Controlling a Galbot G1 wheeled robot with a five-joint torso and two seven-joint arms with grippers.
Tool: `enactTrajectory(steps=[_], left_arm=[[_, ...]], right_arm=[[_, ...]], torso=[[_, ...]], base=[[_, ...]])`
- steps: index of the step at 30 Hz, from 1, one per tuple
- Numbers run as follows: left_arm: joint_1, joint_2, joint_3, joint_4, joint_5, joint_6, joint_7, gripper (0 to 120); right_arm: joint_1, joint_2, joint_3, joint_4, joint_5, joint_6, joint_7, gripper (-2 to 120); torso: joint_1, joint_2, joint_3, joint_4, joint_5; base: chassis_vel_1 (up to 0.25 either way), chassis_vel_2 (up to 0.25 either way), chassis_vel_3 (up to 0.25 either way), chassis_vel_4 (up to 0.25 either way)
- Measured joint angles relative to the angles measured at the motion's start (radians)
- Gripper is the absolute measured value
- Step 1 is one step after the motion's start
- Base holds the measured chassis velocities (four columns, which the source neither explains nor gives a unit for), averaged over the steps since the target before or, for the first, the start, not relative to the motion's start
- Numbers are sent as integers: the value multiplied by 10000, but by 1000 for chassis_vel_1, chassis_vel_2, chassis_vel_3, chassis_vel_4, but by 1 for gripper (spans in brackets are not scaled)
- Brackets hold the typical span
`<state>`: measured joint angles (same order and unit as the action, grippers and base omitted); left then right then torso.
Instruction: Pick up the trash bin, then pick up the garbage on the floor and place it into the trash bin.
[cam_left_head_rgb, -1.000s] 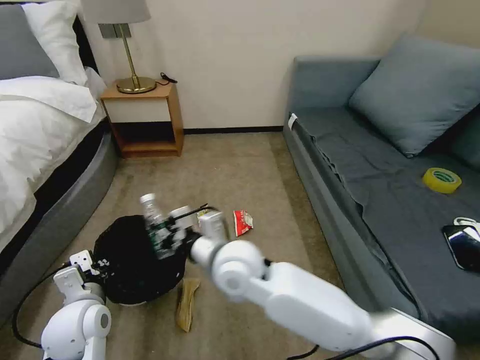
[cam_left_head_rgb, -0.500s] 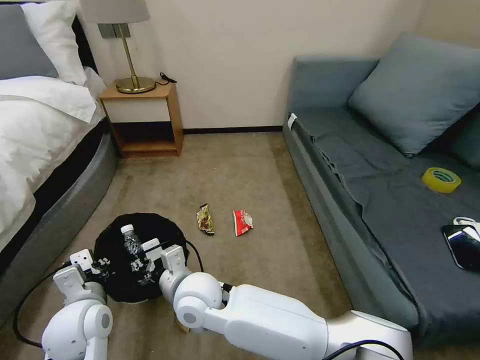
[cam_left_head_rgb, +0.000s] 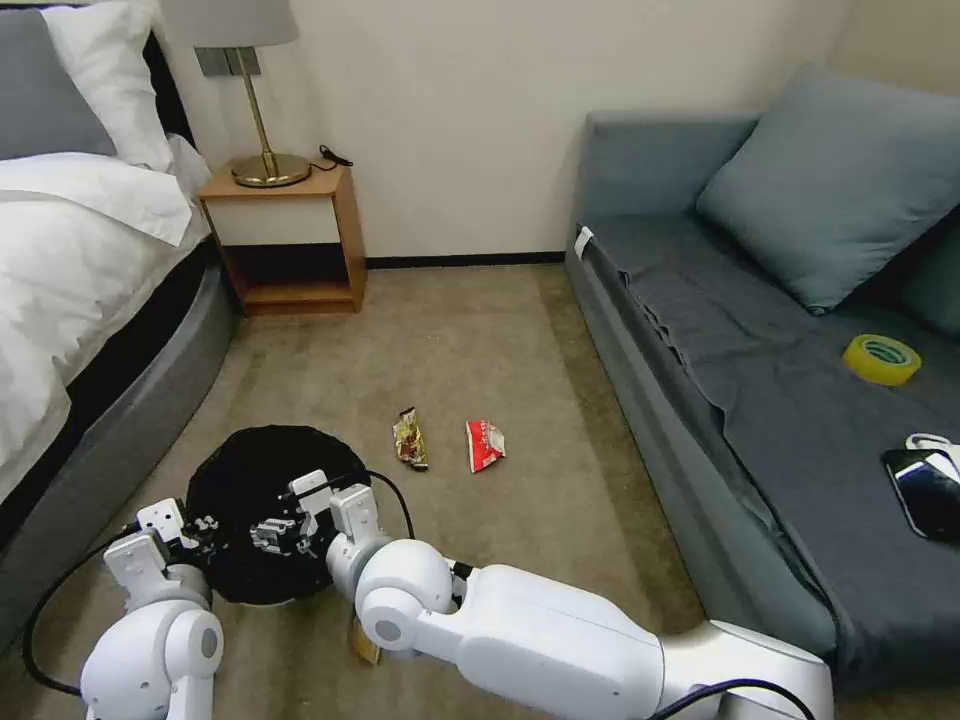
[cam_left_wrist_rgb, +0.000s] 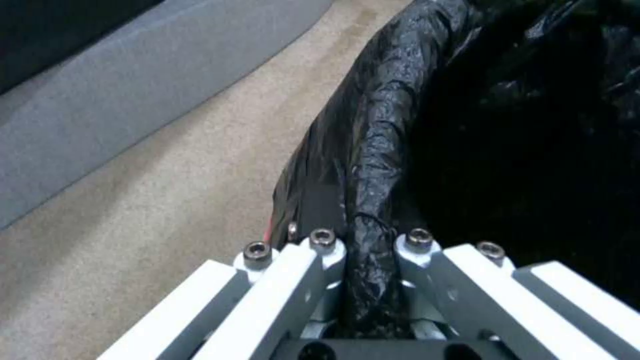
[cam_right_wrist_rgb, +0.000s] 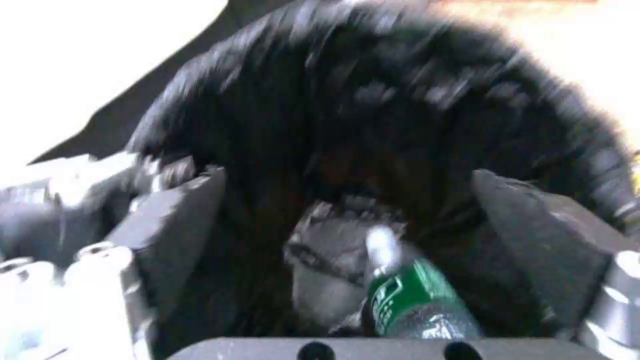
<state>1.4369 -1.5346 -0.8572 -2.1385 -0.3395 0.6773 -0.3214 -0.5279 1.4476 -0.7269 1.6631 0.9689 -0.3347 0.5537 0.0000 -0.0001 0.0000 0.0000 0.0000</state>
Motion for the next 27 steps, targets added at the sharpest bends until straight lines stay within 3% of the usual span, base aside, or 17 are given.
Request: enactTrajectory(steps=[4, 13, 21, 27], left_arm=[[-30, 36, -127, 0, -12, -12, 5, 3], [-58, 130, -374, 0, -72, -33, 30, 3], [-114, 181, -563, 18, -203, -38, 36, 3], [-95, 186, -621, 21, -234, -42, 39, 3]], right_arm=[[193, -238, 827, 221, -386, -64, -93, 100], [243, -1115, 1825, -256, -1260, -541, 15, 100], [-189, -1406, 1692, -1226, -1705, -874, 8, 100], [-490, -1292, 889, -1580, -943, -1393, 15, 100]], torso=[[0, 0, -1, 1, 1], [0, 0, -1, 0, 2], [0, 0, 0, -1, 1], [0, 0, 0, -1, 1]], base=[[0, 0, 0, 0], [0, 0, 0, 0], [0, 0, 0, 0], [0, 0, 0, 0]])
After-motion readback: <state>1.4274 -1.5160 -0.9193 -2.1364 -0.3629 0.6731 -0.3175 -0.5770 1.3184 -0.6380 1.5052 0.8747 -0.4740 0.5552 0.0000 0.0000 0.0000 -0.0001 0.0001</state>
